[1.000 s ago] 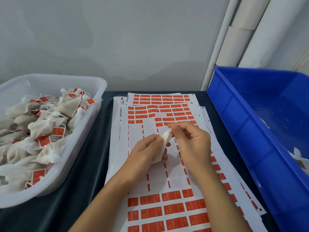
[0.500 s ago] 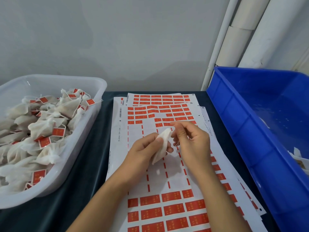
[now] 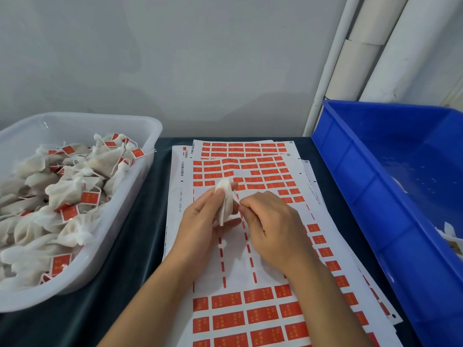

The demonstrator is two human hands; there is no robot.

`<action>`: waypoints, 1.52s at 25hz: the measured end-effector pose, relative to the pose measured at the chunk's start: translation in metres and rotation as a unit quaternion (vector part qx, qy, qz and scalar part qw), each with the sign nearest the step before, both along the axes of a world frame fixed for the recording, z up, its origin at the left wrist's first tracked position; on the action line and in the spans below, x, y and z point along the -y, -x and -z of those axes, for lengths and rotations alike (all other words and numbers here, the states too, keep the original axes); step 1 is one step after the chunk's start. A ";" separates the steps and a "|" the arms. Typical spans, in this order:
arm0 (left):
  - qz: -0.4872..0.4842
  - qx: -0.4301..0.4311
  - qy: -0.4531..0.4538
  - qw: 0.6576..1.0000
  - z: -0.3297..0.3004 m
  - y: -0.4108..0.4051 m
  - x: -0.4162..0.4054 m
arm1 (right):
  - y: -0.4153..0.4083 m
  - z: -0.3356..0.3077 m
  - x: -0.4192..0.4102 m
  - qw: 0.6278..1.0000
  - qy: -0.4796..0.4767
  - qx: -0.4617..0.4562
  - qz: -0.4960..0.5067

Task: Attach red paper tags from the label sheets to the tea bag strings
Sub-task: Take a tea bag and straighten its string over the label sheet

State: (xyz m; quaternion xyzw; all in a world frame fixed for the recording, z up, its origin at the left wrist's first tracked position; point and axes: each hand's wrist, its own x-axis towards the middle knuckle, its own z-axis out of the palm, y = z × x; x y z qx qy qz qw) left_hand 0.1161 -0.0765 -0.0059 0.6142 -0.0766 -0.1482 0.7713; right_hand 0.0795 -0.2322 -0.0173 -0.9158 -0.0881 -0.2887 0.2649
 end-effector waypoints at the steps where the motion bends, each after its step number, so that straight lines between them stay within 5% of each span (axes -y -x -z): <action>1: -0.002 0.005 -0.011 1.000 0.001 0.000 0.001 | 0.000 -0.001 0.000 1.000 0.010 0.014 -0.007; 10: 0.014 0.116 -0.147 0.982 0.001 0.007 0.005 | 0.002 -0.005 0.001 0.998 -0.024 0.018 -0.052; 15: 0.073 0.149 -0.191 0.967 0.002 0.009 0.003 | 0.000 -0.012 -0.001 0.980 -0.193 -0.037 -0.022; 21: -0.007 0.188 -0.277 0.942 0.011 0.010 0.008 | -0.001 -0.013 0.004 0.941 -0.308 -0.131 -0.043; 32: -0.051 0.233 -0.226 0.945 0.006 0.015 0.008 | 0.000 -0.013 0.005 0.859 -0.466 -0.204 -0.063; 38: -0.123 0.201 -0.222 0.946 0.010 0.010 0.008 | -0.003 -0.008 0.000 0.898 -0.385 -0.203 -0.065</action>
